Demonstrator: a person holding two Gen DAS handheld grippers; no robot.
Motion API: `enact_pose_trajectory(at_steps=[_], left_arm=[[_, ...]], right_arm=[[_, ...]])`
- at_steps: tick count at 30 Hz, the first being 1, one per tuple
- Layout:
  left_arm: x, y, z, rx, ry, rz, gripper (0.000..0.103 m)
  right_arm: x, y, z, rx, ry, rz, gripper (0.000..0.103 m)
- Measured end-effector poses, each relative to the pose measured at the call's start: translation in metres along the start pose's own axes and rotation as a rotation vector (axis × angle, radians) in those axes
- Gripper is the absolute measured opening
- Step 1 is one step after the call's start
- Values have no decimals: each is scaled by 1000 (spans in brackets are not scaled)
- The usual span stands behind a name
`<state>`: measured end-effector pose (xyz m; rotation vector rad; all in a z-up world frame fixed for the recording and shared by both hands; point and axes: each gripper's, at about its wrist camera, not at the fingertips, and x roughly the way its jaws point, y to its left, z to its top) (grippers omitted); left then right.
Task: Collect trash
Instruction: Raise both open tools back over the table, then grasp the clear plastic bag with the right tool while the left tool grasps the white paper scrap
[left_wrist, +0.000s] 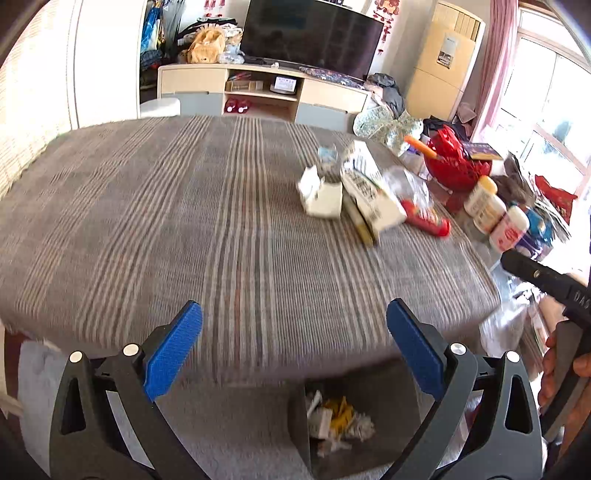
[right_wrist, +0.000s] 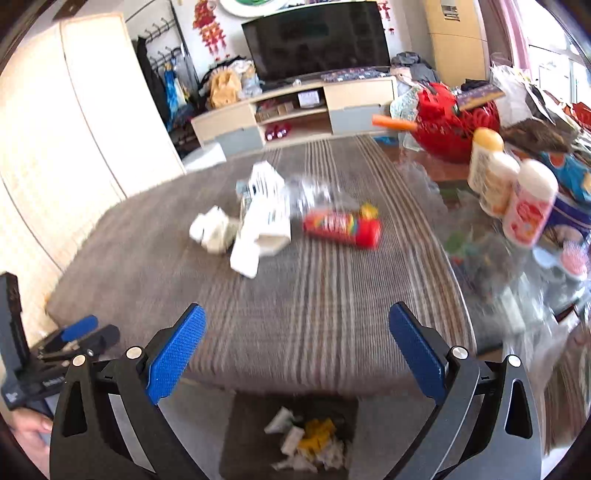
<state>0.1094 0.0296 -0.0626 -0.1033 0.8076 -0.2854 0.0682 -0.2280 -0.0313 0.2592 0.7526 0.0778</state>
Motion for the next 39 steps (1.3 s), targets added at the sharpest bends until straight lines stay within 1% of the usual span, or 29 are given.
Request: enact_pose_trajectory(at_steps=[2, 6, 7, 9, 11, 13, 14, 15, 16, 18, 22, 24, 25, 26, 28, 29, 30, 31, 32, 33, 34, 36, 39], left_arm=[[14, -1, 18, 4, 8, 6, 95], [42, -1, 48, 24, 13, 18, 92], [49, -1, 54, 34, 18, 19, 91], [65, -3, 66, 56, 33, 11, 87], [79, -4, 77, 71, 40, 18, 84], [89, -4, 83, 83, 44, 24, 82], [96, -5, 87, 86, 50, 21, 82], [103, -6, 90, 90, 60, 16, 79], [107, -6, 93, 94, 70, 12, 74], [119, -8, 99, 101, 90, -1, 71], [137, -14, 104, 122, 119, -26, 70], [146, -16, 104, 127, 134, -40, 70], [150, -17, 104, 128, 141, -44, 68], [155, -18, 103, 130, 151, -51, 66], [163, -18, 103, 130, 169, -72, 54], [166, -19, 102, 133, 178, -84, 50], [168, -19, 101, 137, 183, -93, 43], [170, -20, 101, 139, 187, -106, 38], [170, -21, 100, 140, 188, -118, 34], [169, -21, 100, 142, 186, -128, 25], [167, -22, 99, 148, 175, -125, 20], [165, -25, 97, 161, 164, -114, 16], [159, -24, 96, 155, 166, -107, 13]], right_arm=[[12, -2, 19, 28, -7, 12, 100], [50, -7, 51, 64, 16, 21, 98], [61, -8, 59, 63, 28, 18, 96], [77, -9, 70, 65, 44, 14, 88], [88, -7, 80, 69, 48, 24, 85], [94, -4, 88, 63, 46, 26, 85], [99, -2, 91, 62, 49, 23, 85], [103, -1, 94, 68, 53, 24, 84], [106, -1, 96, 78, 59, 32, 84], [116, -1, 101, 97, 72, 50, 81], [134, 6, 100, 54, 108, 11, 78], [145, 7, 98, 34, 138, -23, 73], [148, 6, 96, 32, 149, -39, 71], [152, 5, 95, 33, 160, -48, 66], [156, 2, 91, 34, 166, -48, 59], [156, 1, 91, 35, 169, -47, 50], [156, 1, 90, 34, 173, -37, 46], [156, 1, 90, 32, 172, -29, 44], [156, 1, 90, 31, 173, -22, 39], [155, 0, 90, 39, 173, -16, 36], [154, -1, 90, 47, 172, -12, 34], [152, -3, 89, 49, 165, -16, 29], [151, -1, 89, 31, 166, -30, 26]])
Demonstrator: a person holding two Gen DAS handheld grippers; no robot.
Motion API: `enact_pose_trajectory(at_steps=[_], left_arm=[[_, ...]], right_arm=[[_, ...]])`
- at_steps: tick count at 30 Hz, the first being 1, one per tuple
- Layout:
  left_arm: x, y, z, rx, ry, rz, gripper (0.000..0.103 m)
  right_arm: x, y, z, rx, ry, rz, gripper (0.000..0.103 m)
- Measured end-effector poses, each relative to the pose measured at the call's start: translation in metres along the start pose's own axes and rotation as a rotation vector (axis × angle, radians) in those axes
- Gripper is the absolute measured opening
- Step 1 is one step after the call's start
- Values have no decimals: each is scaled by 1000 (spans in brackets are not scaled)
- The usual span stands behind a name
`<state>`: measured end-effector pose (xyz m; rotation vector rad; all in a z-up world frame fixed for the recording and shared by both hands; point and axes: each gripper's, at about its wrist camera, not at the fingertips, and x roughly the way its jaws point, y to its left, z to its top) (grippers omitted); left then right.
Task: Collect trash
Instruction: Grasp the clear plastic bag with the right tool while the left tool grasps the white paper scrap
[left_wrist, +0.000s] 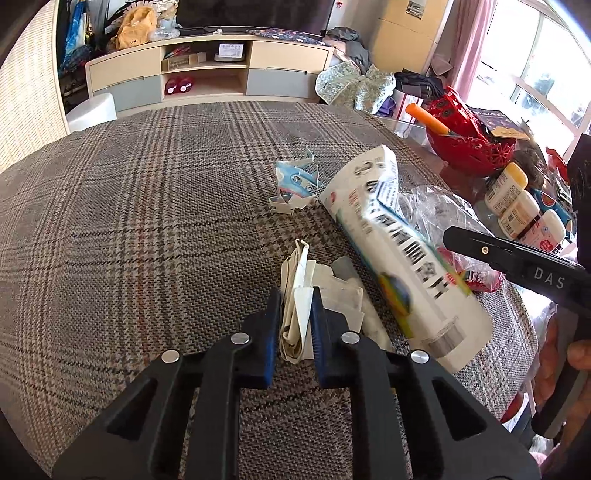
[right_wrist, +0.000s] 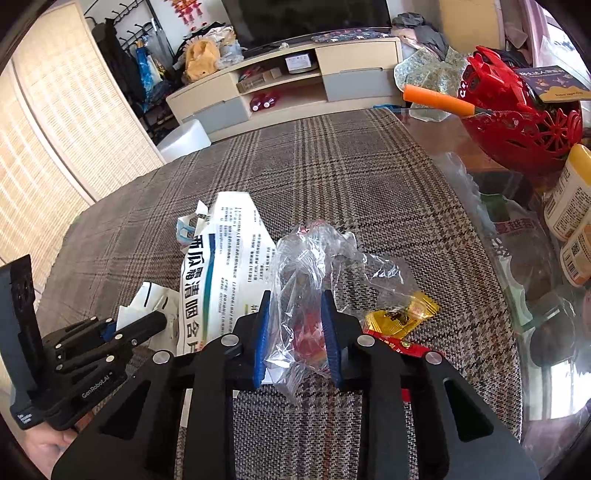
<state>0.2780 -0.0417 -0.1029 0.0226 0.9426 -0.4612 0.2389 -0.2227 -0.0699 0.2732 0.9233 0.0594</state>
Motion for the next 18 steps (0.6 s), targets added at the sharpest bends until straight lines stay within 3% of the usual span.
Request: enact_pose_trajectory(at_steps=[6, 11, 18], left_arm=[[-34, -11, 1, 18, -42, 32, 12], [-85, -23, 0, 9, -98, 47, 12], [-150, -63, -28, 36, -141, 68, 12]], right_arm=[[-28, 9, 3, -14, -46, -6, 23], [-79, 19, 5, -35, -110, 22, 23], [-146, 28, -20, -53, -155, 34, 23]])
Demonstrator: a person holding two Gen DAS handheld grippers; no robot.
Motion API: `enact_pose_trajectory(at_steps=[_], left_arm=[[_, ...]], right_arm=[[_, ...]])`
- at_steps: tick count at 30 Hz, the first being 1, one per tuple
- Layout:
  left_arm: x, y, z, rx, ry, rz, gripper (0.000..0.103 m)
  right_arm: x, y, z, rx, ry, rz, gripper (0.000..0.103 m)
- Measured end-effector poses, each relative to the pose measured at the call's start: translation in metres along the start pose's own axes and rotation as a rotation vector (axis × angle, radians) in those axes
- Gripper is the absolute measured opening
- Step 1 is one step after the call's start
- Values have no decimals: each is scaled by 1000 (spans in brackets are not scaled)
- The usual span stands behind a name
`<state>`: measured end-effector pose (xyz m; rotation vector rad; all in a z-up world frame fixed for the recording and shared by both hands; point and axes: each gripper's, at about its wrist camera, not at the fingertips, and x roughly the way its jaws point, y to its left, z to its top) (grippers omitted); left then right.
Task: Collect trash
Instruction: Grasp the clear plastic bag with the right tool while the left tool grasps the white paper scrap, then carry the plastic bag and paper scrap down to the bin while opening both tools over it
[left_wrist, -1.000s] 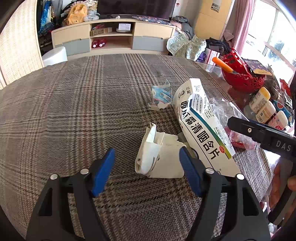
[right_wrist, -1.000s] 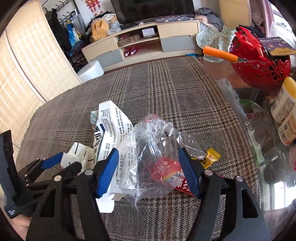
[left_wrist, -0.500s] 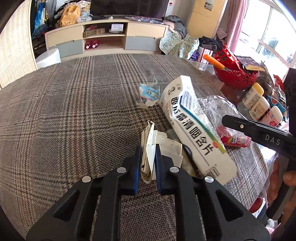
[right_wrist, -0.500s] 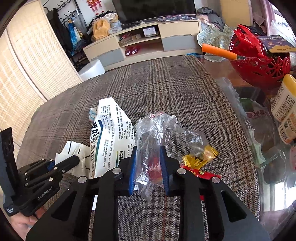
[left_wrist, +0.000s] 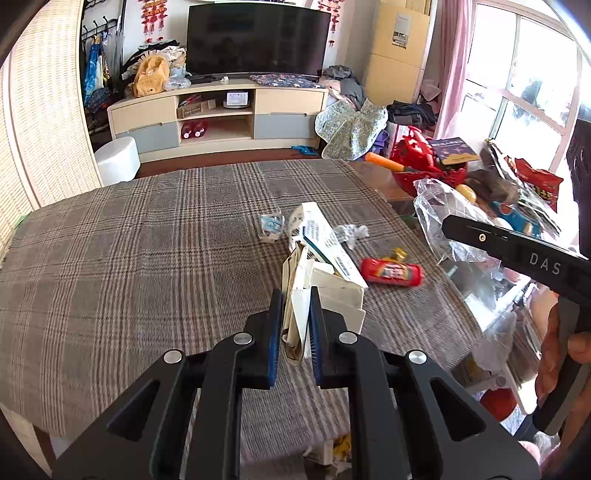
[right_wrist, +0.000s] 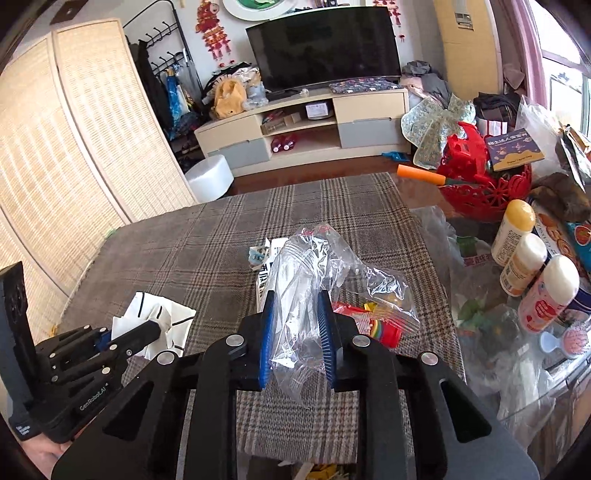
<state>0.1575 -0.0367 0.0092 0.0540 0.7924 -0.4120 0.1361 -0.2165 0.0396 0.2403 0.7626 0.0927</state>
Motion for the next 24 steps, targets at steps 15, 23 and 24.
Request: enact_pose_trajectory(at_steps=[15, 23, 24], left_arm=[[-64, -42, -124, -51, 64, -85, 13], [-16, -38, -199, -94, 202, -106, 15], [-10, -38, -207, -88, 211, -106, 15]], right_arm=[[-74, -5, -126, -39, 62, 31, 23], [-36, -12, -208, -46, 220, 56, 24], [-30, -13, -215, -39, 238, 57, 24]])
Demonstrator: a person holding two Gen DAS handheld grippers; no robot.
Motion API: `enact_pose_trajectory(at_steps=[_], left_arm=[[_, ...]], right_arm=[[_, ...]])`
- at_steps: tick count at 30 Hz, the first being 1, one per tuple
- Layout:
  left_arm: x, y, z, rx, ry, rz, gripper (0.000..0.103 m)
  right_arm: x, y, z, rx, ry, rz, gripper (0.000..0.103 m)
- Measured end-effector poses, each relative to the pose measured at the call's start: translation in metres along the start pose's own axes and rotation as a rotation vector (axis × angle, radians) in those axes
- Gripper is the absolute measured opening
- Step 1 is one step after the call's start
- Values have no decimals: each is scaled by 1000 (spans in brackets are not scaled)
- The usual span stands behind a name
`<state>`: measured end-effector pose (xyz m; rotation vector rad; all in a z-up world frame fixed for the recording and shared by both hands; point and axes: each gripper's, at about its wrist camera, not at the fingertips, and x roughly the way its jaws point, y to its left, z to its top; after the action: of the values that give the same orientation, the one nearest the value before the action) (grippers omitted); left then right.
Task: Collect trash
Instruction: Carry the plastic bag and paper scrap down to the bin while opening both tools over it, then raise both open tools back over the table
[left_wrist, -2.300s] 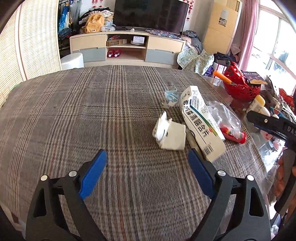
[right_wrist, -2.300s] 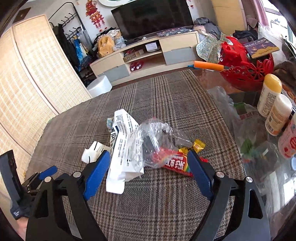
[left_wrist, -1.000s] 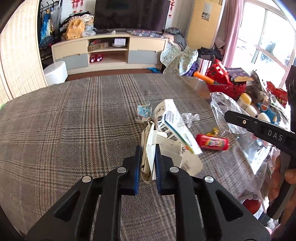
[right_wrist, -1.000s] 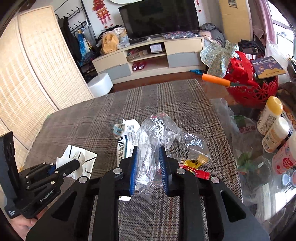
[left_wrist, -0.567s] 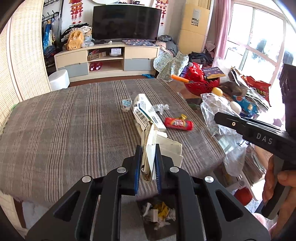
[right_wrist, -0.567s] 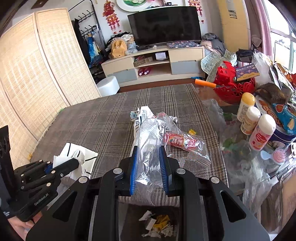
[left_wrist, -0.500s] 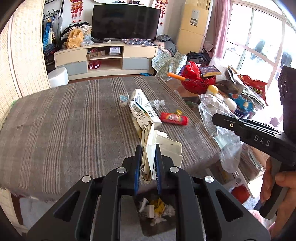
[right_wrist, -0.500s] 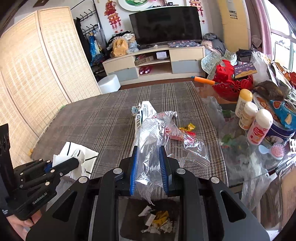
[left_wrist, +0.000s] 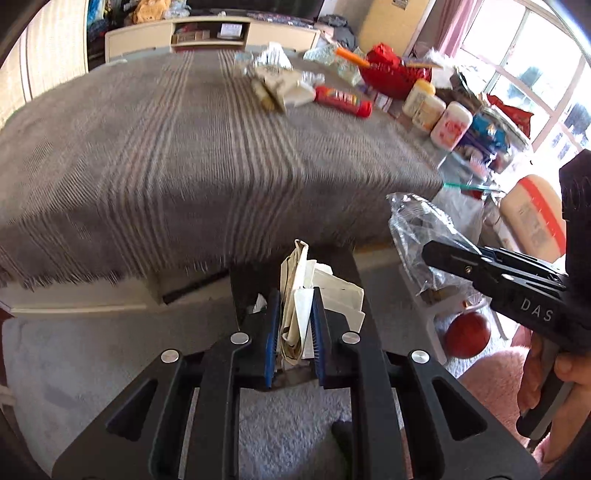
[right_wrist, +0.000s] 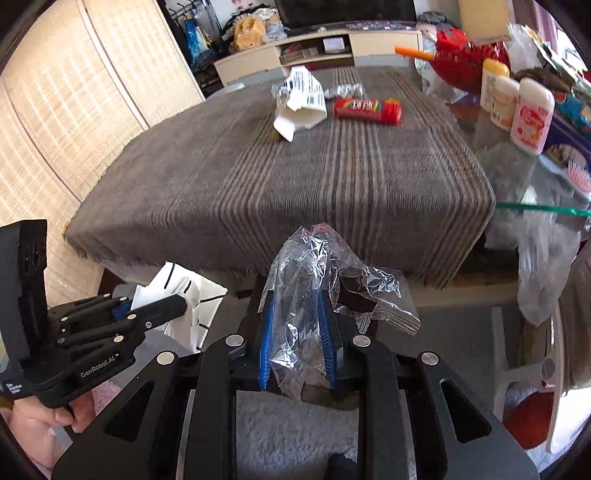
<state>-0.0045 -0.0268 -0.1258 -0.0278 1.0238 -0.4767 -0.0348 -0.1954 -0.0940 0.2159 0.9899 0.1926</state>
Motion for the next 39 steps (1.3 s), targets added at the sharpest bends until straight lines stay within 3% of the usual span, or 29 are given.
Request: enact_pose_trajectory(at_steps=[8, 20, 25, 29, 31, 32, 33, 34, 35, 39], left_arm=[[69, 7, -36, -12, 109, -16, 17], [129, 10, -43, -7, 212, -64, 17], [137, 8, -42, -11, 225, -66, 36], [136, 8, -41, 0, 223, -52, 41], [133, 10, -41, -4, 221, -41, 54], [130, 11, -41, -7, 217, -39, 58], [127, 13, -40, -13, 211, -36, 72], [123, 14, -39, -20, 200, -29, 87], [117, 17, -38, -31, 184, -13, 93], [101, 29, -38, -71, 170, 27, 95]], right_arm=[[70, -18, -27, 79, 146, 17, 24], [122, -40, -43, 156, 221, 6, 28], [126, -48, -39, 207, 225, 3, 40], [126, -55, -39, 239, 231, 1, 52], [125, -57, -39, 241, 230, -8, 59], [123, -58, -38, 238, 224, -20, 69], [121, -60, -38, 237, 217, -32, 82], [118, -61, -38, 236, 208, -47, 87], [115, -62, -38, 235, 199, -59, 95], [95, -62, -35, 203, 148, -104, 99]])
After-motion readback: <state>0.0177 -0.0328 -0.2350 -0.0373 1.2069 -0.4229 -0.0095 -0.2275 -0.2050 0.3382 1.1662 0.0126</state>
